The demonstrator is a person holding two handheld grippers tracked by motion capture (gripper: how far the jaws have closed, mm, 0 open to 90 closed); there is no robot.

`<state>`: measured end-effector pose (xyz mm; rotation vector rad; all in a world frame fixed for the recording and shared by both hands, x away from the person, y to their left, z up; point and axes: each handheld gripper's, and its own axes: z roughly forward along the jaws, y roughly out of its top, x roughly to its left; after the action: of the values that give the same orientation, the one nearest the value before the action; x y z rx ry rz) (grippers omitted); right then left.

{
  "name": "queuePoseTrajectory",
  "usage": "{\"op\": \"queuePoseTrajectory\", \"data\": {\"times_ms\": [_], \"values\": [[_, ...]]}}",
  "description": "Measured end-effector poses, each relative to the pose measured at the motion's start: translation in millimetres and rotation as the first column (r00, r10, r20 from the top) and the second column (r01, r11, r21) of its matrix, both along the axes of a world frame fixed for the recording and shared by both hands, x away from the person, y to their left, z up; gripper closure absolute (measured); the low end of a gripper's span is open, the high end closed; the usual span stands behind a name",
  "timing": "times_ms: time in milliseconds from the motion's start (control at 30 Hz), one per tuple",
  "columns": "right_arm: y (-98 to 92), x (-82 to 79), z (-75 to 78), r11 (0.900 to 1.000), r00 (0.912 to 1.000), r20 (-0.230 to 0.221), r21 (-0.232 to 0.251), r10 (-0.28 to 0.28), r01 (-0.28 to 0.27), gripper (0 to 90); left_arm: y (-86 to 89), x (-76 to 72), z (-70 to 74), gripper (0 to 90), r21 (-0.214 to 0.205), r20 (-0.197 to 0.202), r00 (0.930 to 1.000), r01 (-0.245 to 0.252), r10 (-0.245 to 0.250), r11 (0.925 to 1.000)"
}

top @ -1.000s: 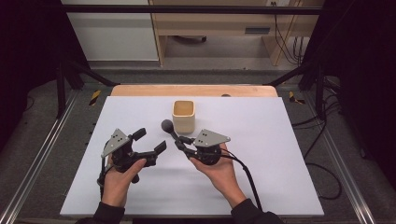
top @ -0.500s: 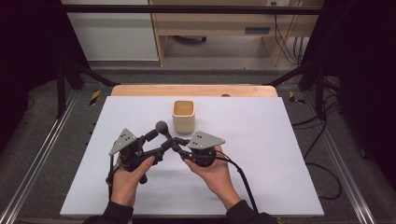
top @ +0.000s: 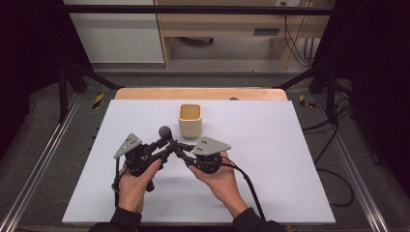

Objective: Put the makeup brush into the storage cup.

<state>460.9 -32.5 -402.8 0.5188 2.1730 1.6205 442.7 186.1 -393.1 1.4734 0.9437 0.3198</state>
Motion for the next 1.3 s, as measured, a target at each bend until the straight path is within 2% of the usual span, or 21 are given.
{"op": "queuePoseTrajectory", "data": {"times_ms": [400, 500, 833, 867, 900, 933, 967, 1000, 1133, 1167, 1200, 1233, 1267, 1300], "values": [[5.3, -0.7, -0.9, 1.0000, 0.9999, -0.012, -0.004, 0.007, -0.007, 73.7, -1.3, 0.0, 0.0, 65.2, -0.011, 0.002, 0.9999, 0.016, -0.016, 0.9998], [5.8, -0.6, -1.0, 0.9999, 0.9998, -0.016, -0.004, 0.010, -0.010, 73.7, 0.1, 0.1, -0.6, 68.9, -0.026, 0.000, 0.9999, 0.014, -0.014, 0.9996], [7.7, 0.0, -0.7, 0.9998, 0.9997, -0.021, -0.015, 0.015, -0.015, 73.0, 1.0, -0.6, -1.1, 69.9, -0.020, 0.006, 0.9999, 0.015, -0.015, 0.9997], [7.6, -0.2, -0.2, 0.9997, 0.9997, -0.021, -0.017, 0.015, -0.016, 71.4, 0.9, -0.8, -0.8, 69.9, -0.016, 0.011, 0.9999, 0.011, -0.011, 0.9998], [7.3, -0.9, 1.0, 0.9994, 0.9996, -0.023, -0.029, 0.016, -0.017, 63.8, 0.8, -0.3, -0.1, 69.9, 0.004, 0.020, 0.9998, 0.004, -0.004, 1.0000], [7.3, -0.9, 1.0, 0.9994, 0.9996, -0.023, -0.029, 0.016, -0.017, 63.8, 0.8, -0.3, -0.1, 69.9, 0.004, 0.020, 0.9998, 0.004, -0.004, 1.0000], [6.6, -1.6, 1.5, 0.9982, 0.9996, -0.024, -0.058, 0.012, -0.013, 59.1, 0.8, 0.8, 0.6, 69.9, 0.022, 0.026, 0.9997, -0.004, 0.004, 0.9997], [6.6, -1.6, 1.5, 0.9982, 0.9996, -0.024, -0.058, 0.012, -0.013, 59.1, 0.8, 0.8, 0.6, 69.9, 0.022, 0.026, 0.9997, -0.004, 0.004, 0.9997], [3.9, -1.3, 1.8, 0.9947, 0.9992, -0.040, -0.102, -0.003, -0.001, 46.7, 2.3, 1.6, 4.0, 69.9, 0.085, 0.061, 0.9979, -0.025, 0.020, 0.9961], [1.9, -0.1, 1.5, 0.9921, 0.9986, -0.049, -0.125, -0.019, 0.012, 41.9, 2.5, 1.7, 4.9, 69.9, 0.088, 0.069, 0.9973, -0.031, 0.025, 0.9956], [1.9, -0.1, 1.5, 0.9921, 0.9986, -0.049, -0.125, -0.019, 0.012, 41.9, 3.7, 1.8, 6.1, 69.9, 0.098, 0.074, 0.9969, -0.033, 0.025, 0.9946], [-0.2, 0.7, 1.6, 0.9893, 0.9976, -0.060, -0.144, -0.036, 0.027, 35.9, 5.3, 2.1, 8.7, 70.0, 0.105, 0.083, 0.9961, -0.039, 0.031, 0.9937], [-0.2, 0.7, 1.6, 0.9893, 0.9976, -0.060, -0.144, -0.036, 0.027, 35.9, 5.3, 2.1, 8.7, 70.0, 0.105, 0.083, 0.9961, -0.039, 0.031, 0.9937], [-2.4, 1.0, 2.1, 0.9858, 0.9967, -0.057, -0.161, -0.059, 0.049, 30.7, 7.2, 2.5, 11.7, 70.0, 0.100, 0.090, 0.9952, -0.048, 0.039, 0.9938]]}}
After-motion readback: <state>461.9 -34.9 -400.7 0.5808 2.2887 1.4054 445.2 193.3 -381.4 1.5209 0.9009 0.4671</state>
